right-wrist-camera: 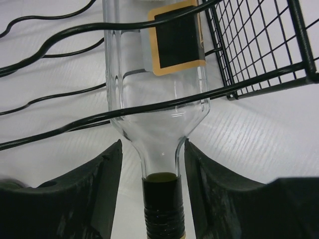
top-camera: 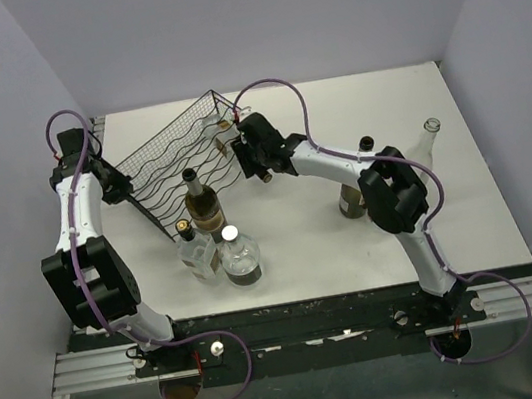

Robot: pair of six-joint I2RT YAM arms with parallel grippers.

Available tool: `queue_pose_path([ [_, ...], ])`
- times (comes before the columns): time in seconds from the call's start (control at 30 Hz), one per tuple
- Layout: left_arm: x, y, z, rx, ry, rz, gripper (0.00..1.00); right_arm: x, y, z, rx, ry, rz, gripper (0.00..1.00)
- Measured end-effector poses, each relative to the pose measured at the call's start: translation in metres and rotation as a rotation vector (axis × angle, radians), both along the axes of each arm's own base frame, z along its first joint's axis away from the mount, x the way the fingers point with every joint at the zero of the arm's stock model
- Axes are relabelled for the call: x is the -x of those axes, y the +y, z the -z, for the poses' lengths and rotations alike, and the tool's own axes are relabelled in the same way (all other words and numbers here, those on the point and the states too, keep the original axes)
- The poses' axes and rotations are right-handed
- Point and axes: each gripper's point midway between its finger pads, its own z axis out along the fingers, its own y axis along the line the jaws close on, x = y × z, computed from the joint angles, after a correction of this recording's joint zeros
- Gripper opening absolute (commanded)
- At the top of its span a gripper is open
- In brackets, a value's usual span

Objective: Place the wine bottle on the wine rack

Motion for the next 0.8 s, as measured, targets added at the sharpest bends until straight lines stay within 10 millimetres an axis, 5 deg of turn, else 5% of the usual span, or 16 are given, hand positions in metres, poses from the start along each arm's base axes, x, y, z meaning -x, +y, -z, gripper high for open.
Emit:
queue_pose_path([
  [0.2,0.0,0.0,0.0,0.0,0.0,0.0,0.12,-0.004,-0.004,-0.003,0.008,-0.012,0.004,0.79],
  [0.33,-0.001,0.0,0.0,0.0,-0.002,0.0,0.27,0.0,-0.009,-0.017,0.01,-0.031,0.0,0.88],
  [0.63,-0.015,0.002,-0.026,-0.005,-0.075,-0.002,0.66,0.011,-0.02,-0.14,-0.115,-0.201,-0.019,0.93],
  [0.8,-0.019,0.001,-0.044,-0.016,-0.129,0.006,0.73,0.031,-0.025,-0.188,-0.178,-0.236,-0.07,0.94],
])
